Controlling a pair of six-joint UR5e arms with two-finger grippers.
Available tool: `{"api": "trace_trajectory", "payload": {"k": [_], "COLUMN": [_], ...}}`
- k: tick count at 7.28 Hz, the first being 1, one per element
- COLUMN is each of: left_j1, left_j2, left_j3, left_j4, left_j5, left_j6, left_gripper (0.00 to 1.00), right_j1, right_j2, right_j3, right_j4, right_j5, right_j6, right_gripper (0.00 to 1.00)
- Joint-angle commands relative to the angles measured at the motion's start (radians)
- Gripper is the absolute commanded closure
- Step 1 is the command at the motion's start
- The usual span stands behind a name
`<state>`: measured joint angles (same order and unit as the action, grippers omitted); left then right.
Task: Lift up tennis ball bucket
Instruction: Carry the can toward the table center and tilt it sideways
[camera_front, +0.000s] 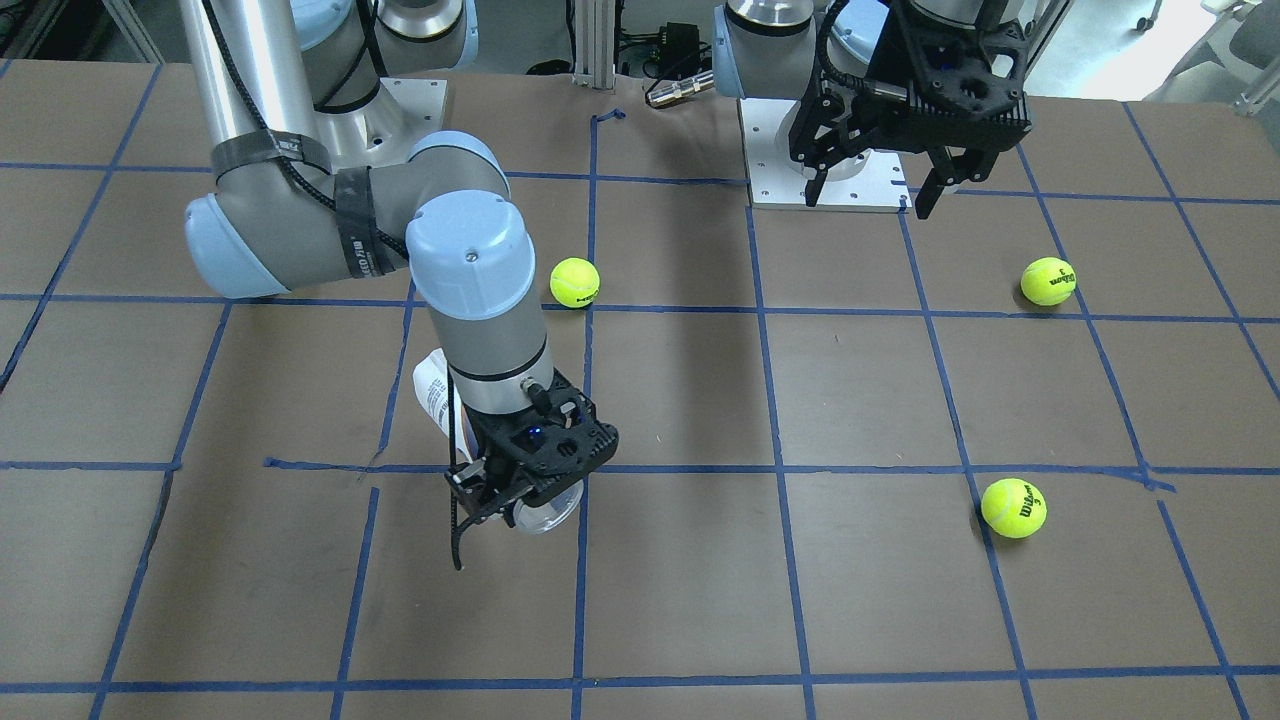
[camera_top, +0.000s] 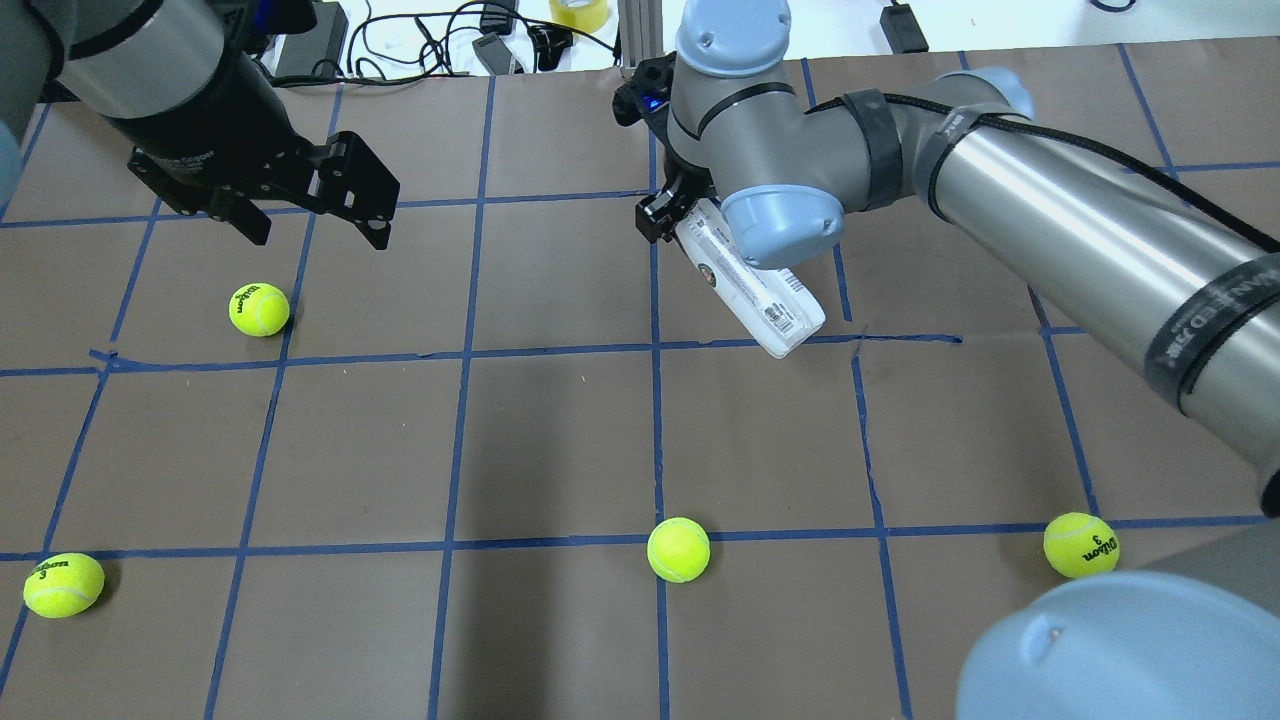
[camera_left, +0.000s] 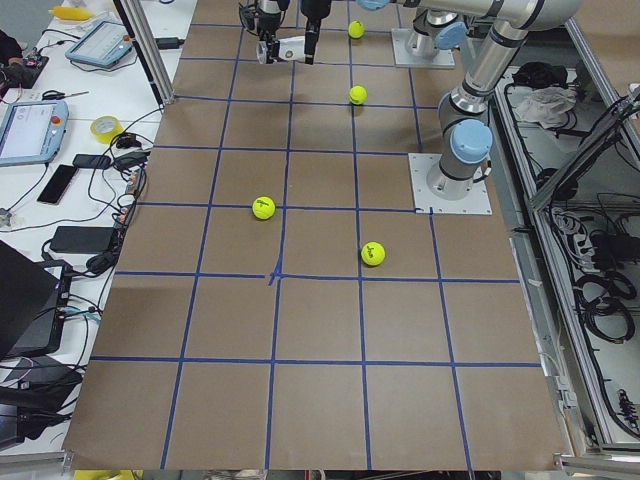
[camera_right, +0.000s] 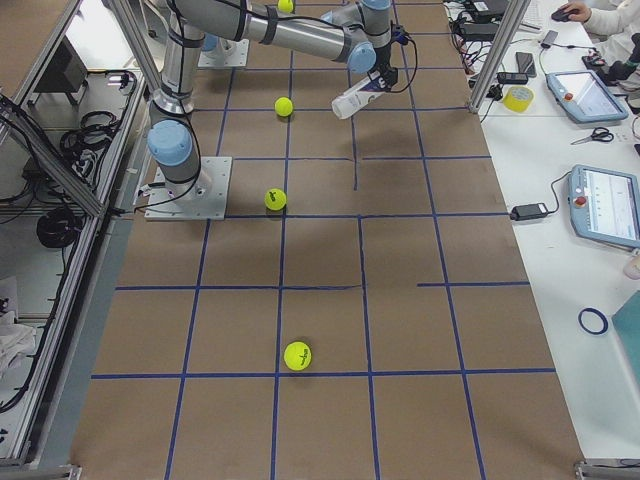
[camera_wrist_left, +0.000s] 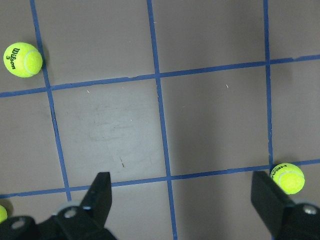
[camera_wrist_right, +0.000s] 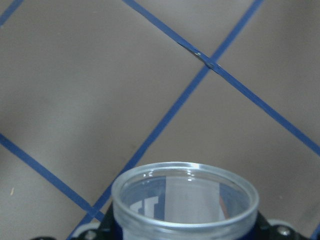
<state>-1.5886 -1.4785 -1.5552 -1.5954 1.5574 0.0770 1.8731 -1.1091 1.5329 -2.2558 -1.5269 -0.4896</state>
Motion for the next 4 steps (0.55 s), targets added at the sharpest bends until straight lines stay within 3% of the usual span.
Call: {"api": "trace_trajectory", "payload": {"k": [1,4], "left_j1": [0.001,0.001], "left_j2": [0.001,0.001], "left_j3": [0.0,0.0], "left_j4": [0.0,0.0], "left_j5": [0.001,0.001], "left_j6": [0.001,0.001], "left_gripper": [0.0,0.0], "right_j1": [0.047,0.156], "right_j2": [0.026,0.095], "right_j3": [0.003,-0.005], "right_j4": [-0.074,-0.096], "right_j5": [0.053,0.041], "right_j6": [-0.231,-0.506], "right_gripper": [0.32,0.27]}}
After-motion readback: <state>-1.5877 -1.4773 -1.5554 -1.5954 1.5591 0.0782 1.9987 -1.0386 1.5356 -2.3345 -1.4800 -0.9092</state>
